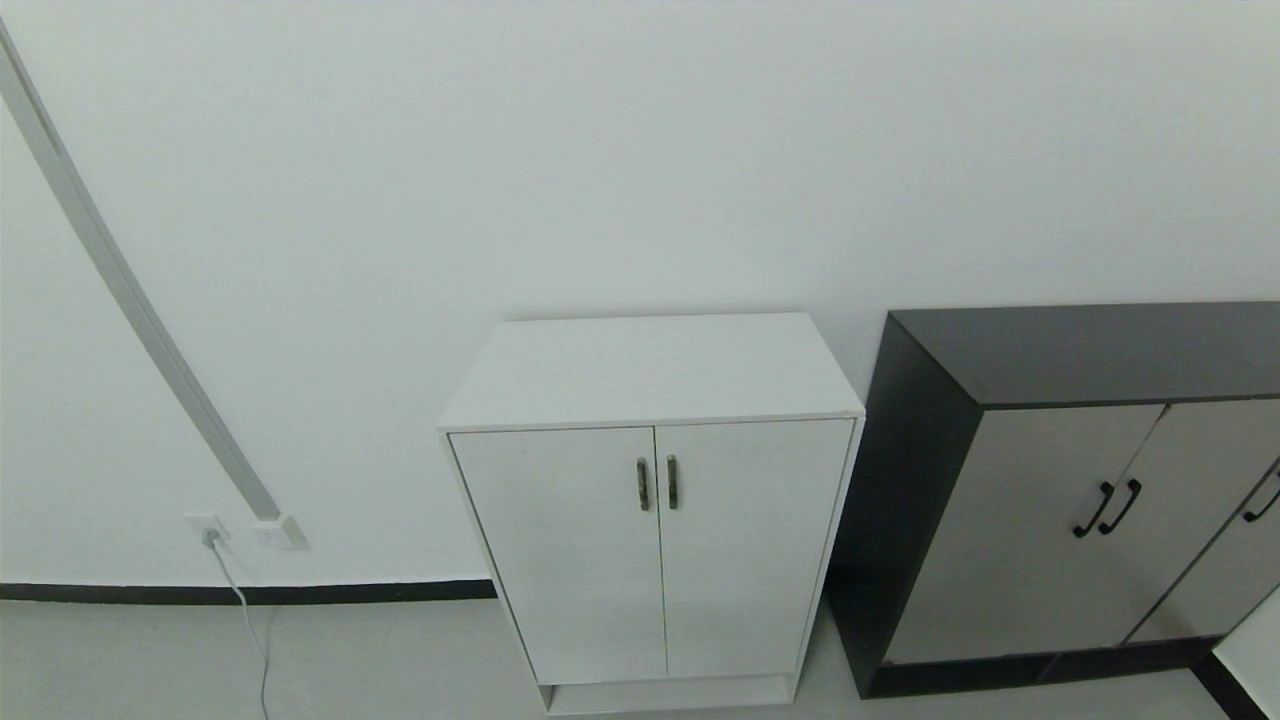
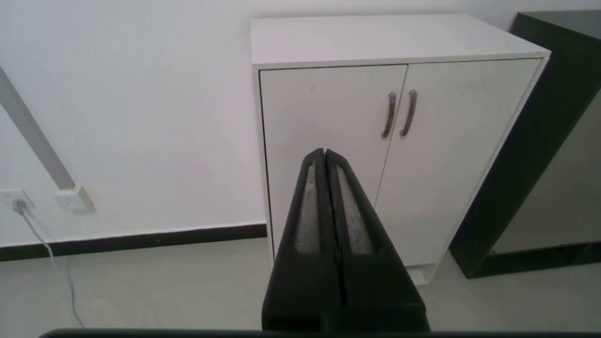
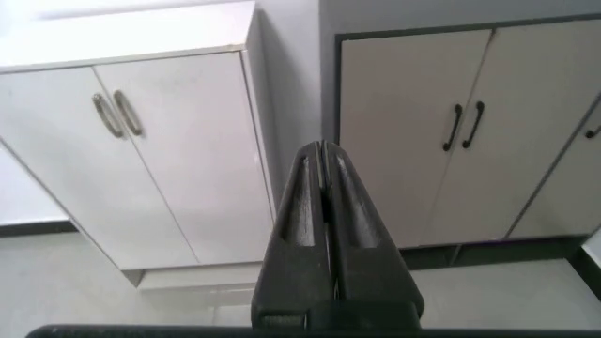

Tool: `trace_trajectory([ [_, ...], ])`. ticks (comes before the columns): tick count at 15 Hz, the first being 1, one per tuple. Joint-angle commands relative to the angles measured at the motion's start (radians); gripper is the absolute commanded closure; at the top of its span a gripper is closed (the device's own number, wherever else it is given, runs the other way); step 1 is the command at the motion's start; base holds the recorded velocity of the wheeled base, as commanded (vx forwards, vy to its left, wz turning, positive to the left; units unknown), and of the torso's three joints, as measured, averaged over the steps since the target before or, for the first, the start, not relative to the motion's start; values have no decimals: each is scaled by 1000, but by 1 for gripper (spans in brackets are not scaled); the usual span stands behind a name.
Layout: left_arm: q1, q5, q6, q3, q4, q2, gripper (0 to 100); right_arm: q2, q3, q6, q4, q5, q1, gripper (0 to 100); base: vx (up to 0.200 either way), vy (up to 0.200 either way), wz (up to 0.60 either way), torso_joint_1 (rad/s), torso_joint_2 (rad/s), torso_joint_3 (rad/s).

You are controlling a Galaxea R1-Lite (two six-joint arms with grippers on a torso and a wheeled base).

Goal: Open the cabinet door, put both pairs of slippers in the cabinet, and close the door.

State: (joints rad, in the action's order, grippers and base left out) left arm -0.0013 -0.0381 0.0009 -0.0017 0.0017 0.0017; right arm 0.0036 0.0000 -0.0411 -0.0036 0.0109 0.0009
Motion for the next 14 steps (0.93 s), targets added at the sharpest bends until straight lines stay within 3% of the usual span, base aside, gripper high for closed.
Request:
trace_trajectory([
  [1, 0, 0, 1, 0, 0, 1, 100, -4, 0, 0, -1, 4, 1, 100, 0, 0, 0, 0, 0, 0],
  [14, 0, 0, 1, 0, 0, 1, 100, -4, 0, 6, -1, -2, -1, 100, 0, 0, 0, 0, 0, 0],
])
